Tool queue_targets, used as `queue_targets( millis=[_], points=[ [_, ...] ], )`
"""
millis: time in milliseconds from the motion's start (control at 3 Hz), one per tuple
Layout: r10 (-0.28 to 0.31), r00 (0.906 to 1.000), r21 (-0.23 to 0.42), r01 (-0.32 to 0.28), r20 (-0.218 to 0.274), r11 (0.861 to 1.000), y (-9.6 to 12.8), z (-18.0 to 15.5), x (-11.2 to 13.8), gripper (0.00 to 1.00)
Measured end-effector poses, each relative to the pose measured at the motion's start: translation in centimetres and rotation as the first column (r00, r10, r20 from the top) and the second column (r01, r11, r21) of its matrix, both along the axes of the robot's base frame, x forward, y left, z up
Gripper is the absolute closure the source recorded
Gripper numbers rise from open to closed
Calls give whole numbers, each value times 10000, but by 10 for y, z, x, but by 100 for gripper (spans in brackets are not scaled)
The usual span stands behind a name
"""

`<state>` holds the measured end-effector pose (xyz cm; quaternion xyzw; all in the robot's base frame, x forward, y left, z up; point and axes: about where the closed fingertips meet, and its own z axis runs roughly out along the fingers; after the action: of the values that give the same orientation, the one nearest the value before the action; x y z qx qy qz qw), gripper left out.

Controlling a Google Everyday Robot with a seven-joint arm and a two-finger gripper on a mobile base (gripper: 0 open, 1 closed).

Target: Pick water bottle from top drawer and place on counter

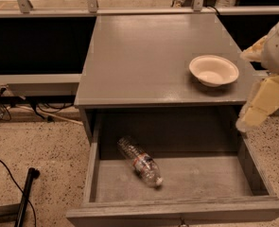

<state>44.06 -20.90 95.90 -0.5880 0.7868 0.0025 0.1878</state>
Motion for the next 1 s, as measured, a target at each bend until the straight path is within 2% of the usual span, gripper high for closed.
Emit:
queue_targets(
  millis=[333,667,1000],
  points=[
    [-556,9977,2054,626,-399,9767,40,-46,-8,0],
    [-666,9956,2837,828,-661,9553,68,-77,-11,0],
    [-680,9955,2833,840,-658,9553,67,-77,-11,0]
  ],
)
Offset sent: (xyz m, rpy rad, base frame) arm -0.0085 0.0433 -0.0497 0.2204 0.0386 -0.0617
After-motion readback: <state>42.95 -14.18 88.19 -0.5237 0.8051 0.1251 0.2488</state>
